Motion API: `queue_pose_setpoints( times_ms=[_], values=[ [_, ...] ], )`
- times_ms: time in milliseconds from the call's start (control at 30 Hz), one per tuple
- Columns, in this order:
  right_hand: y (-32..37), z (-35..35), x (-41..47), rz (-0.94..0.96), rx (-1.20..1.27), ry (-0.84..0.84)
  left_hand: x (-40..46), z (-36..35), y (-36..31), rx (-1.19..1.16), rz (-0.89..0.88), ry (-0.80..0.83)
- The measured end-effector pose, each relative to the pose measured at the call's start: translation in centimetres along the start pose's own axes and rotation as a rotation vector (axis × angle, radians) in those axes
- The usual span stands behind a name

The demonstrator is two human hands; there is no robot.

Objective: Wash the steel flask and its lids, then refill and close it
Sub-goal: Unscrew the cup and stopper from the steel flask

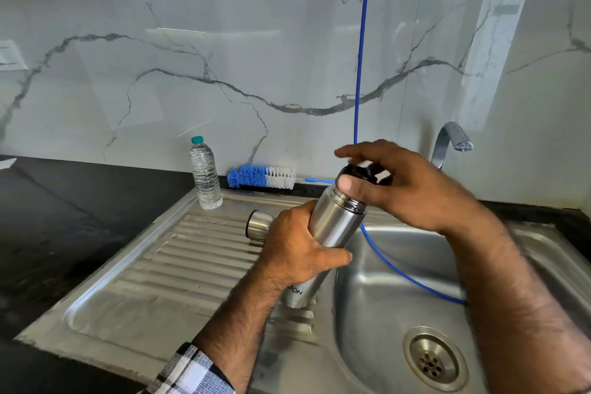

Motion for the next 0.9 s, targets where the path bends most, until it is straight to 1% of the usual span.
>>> queue_pose_setpoints(
  times_ms=[33, 67, 100, 200, 233, 267, 300, 367, 400, 433, 533, 600, 667, 733, 800, 900],
  values=[
    [0.1, 0.2, 0.1, -0.008, -0.122, -0.054, 0.0, 0.0, 0.0, 0.001, -0.001, -0.002],
    [0.3, 0.3, 0.1, 0.015, -0.173, -0.083, 0.0, 0.0, 0.1, -0.004, 0.003, 0.0],
    [0.9, 0.1, 0.1, 0.049, -0.147, -0.079, 0.0, 0.0, 0.2, -0.013, 0.008, 0.004],
    [1.7, -0.5, -0.2, 0.129, 0.067, 0.103, 0.0, 0.1, 0.5, -0.041, 0.019, 0.009],
    [1.8, -0.5, -0.3, 0.118, 0.128, 0.123, 0.1, 0.2, 0.5, -0.047, 0.022, 0.008],
    [1.5, -0.4, -0.3, 0.086, 0.134, 0.096, 0.1, 0.2, 0.6, -0.052, 0.025, 0.007],
    [1.2, -0.2, -0.2, 0.045, 0.08, 0.037, 0.1, 0.2, 0.6, -0.055, 0.027, 0.009],
    [0.9, 0.1, 0.1, 0.009, -0.131, -0.071, 0.1, 0.1, 0.6, -0.047, 0.026, 0.016],
    [1.0, 0.1, 0.1, 0.006, -0.181, -0.083, 0.1, 0.1, 0.6, -0.042, 0.029, 0.021],
    [1.2, 0.0, 0.1, 0.012, -0.178, -0.085, 0.1, 0.0, 0.6, -0.042, 0.03, 0.025],
    [1.3, 0.4, 0.1, 0.063, -0.058, -0.067, 0.2, 0.1, 1.0, -0.098, 0.037, 0.035],
    [1.8, 0.6, 0.2, 0.151, 0.058, -0.052, 0.3, 0.3, 1.3, -0.159, 0.047, 0.055],
    [1.8, 1.4, 0.4, 0.189, 0.189, -0.09, 0.5, 0.9, 1.6, -0.187, 0.048, 0.053],
    [0.9, 2.1, 0.9, 0.119, 0.342, -0.157, 0.5, 1.7, 1.9, -0.201, 0.054, 0.032],
    [-0.5, 1.8, 1.1, 0.009, 0.497, -0.205, 0.6, 2.8, 2.3, -0.231, 0.081, -0.004],
    [-3.3, -0.7, 1.2, -0.165, 0.62, -0.273, 0.8, 5.4, 3.8, -0.266, 0.147, -0.112]
  ],
)
Point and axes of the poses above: each hand's wrist, its own x-axis towards the middle knuckle, its own z-axis out of the back of the hand, y = z × x, the point moved 9 cm from there along x, towards the middle knuckle, and after that the axes turned 7 degrees about -y, right-handed, at the moved point
